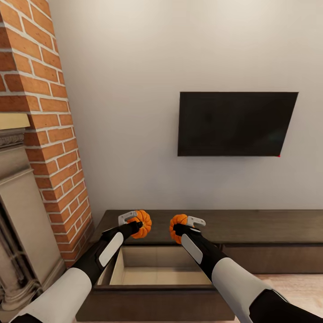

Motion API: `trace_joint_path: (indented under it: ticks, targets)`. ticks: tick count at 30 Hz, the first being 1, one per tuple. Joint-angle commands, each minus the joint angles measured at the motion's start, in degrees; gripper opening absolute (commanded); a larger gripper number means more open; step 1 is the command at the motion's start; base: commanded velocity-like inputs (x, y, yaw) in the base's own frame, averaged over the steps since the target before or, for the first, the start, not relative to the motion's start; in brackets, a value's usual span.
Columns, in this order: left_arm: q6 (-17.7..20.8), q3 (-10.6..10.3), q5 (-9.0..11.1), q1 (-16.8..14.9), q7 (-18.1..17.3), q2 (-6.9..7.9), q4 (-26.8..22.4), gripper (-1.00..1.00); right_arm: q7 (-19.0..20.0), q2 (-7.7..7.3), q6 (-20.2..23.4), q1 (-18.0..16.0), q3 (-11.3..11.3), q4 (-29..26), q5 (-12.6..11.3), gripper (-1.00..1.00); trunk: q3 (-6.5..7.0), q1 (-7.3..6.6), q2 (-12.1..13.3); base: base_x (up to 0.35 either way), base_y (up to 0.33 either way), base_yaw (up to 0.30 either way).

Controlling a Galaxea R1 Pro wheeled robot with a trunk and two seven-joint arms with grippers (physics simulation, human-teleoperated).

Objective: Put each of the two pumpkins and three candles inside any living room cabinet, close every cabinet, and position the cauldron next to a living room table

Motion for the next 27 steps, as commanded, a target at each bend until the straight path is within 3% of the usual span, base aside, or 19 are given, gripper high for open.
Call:
trace_joint_path:
  ticks: [1, 9, 27]
  targets:
    - [0.08, -0.21, 0.57, -0.06, 0.50, 0.03, -0.11, -1.00, -0.47, -0.05, 0.23, -0.06, 0.39, -0.10, -0.26, -1.00, -0.07, 0.01, -0.04, 0.029, 0.000, 0.000]
    - [0.08, -0.19, 0.57, -0.07, 0.48, 0.12, -0.19, -1.00, -0.45, -0.11, 0.18, -0.06, 0.40, -0.10, -0.26, -1.00, -0.07, 0.01, -0.04, 0.006, 0.000, 0.000]
    - [1.07, -0.08, 0.63, -0.16, 0.57, 0.48, -0.45, -1.00, -0.44, -0.14, 0.22, -0.06, 0.40, -0.10, -0.26, -1.00, -3.30, 3.96, -7.26, 0.000, 0.000, 0.000]
